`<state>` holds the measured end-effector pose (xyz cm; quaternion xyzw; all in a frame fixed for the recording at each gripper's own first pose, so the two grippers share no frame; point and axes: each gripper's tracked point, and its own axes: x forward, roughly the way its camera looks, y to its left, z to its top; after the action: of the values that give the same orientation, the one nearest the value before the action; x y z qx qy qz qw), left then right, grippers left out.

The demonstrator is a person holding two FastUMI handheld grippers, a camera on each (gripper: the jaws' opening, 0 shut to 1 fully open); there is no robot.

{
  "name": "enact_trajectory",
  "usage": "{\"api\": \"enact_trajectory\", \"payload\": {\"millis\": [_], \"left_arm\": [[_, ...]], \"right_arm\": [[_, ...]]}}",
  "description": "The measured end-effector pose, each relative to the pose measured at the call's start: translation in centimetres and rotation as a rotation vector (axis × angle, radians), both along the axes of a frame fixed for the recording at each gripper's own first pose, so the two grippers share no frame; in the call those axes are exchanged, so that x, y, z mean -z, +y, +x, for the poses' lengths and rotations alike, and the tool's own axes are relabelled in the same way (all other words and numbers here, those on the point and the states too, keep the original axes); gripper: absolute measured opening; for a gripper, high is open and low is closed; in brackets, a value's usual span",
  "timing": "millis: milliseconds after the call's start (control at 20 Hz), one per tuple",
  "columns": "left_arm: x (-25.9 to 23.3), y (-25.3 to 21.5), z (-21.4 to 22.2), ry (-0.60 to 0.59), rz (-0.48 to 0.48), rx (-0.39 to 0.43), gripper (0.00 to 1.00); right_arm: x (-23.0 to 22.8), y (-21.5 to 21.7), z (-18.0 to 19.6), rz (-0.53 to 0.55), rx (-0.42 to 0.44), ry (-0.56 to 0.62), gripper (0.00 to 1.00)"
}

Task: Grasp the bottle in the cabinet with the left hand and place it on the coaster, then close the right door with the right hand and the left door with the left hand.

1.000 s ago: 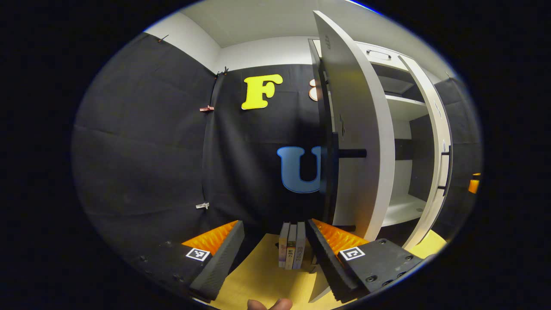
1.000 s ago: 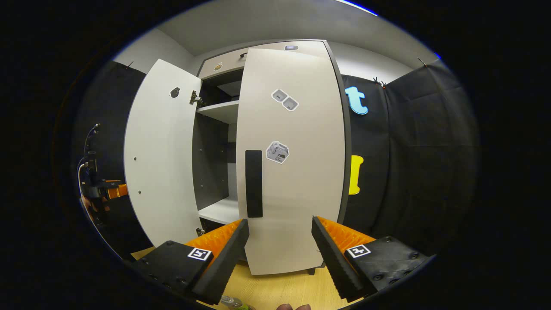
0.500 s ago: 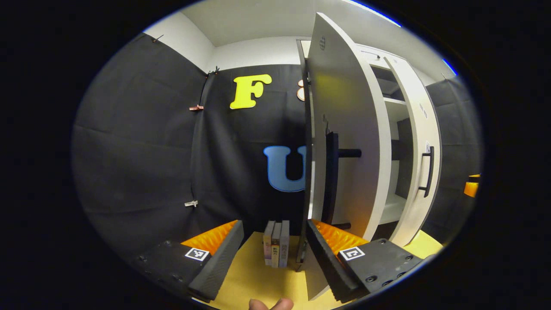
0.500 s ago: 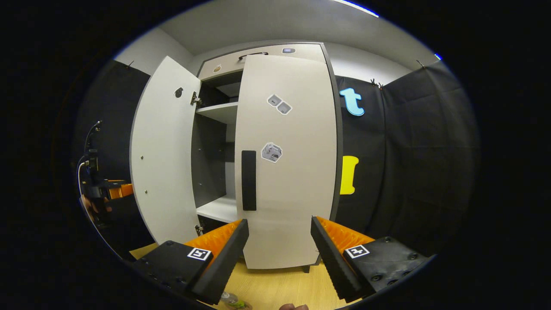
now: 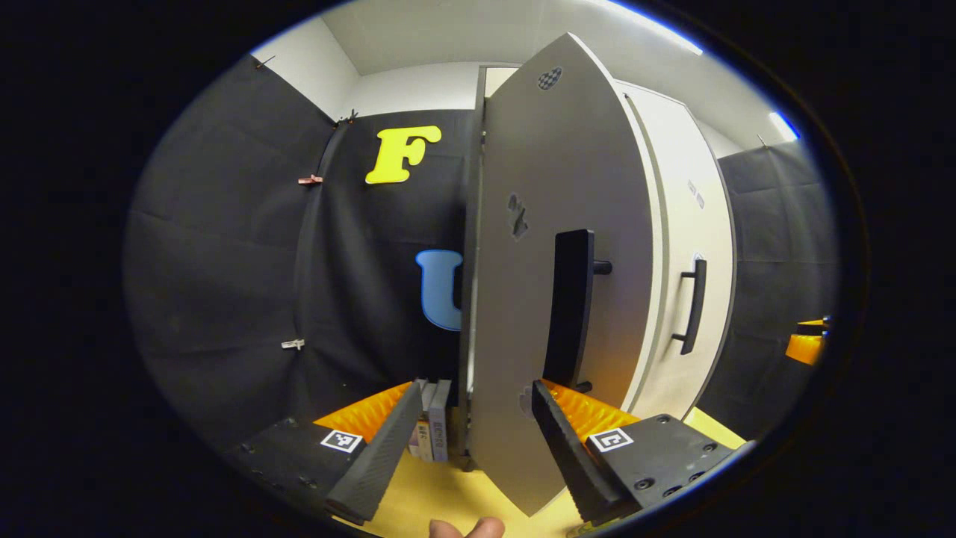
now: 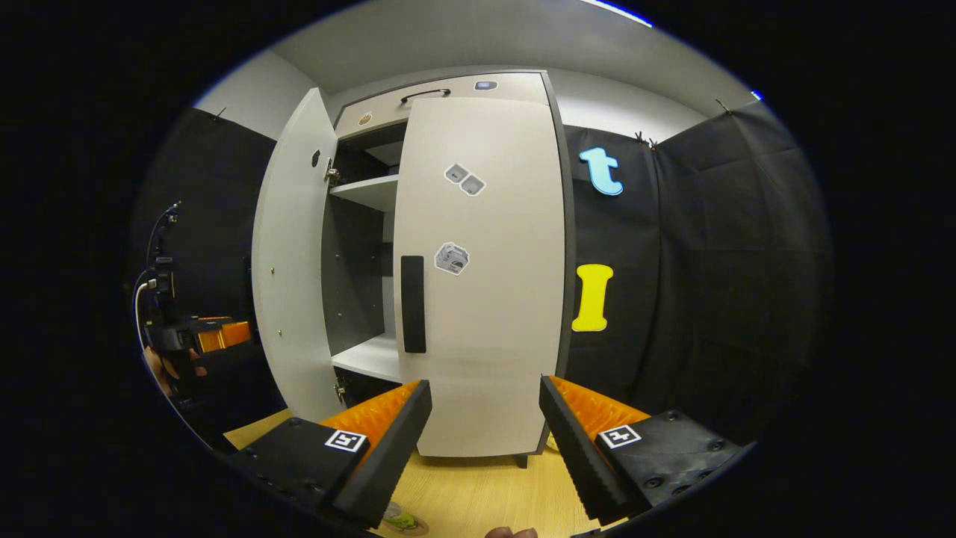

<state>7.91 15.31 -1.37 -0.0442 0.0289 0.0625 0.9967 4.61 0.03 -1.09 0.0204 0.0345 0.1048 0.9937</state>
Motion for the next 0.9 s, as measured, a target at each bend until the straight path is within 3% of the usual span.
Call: {"api": "enact_trajectory", "payload": {"millis": [300, 900], "left_arm": [[-1.0, -6.0, 3.5, -0.039, -0.037, 0.091, 0.94], [-1.0, -9.8, 7.4, -0.041, -0.031, 0.111, 0.95]], "right_arm": [[0.5, -2.0, -0.7, -0.004, 0.042, 0.005, 0.96], [-0.5, -4.2, -0.5, 0.034, 0.107, -0.008, 0.96]]}}
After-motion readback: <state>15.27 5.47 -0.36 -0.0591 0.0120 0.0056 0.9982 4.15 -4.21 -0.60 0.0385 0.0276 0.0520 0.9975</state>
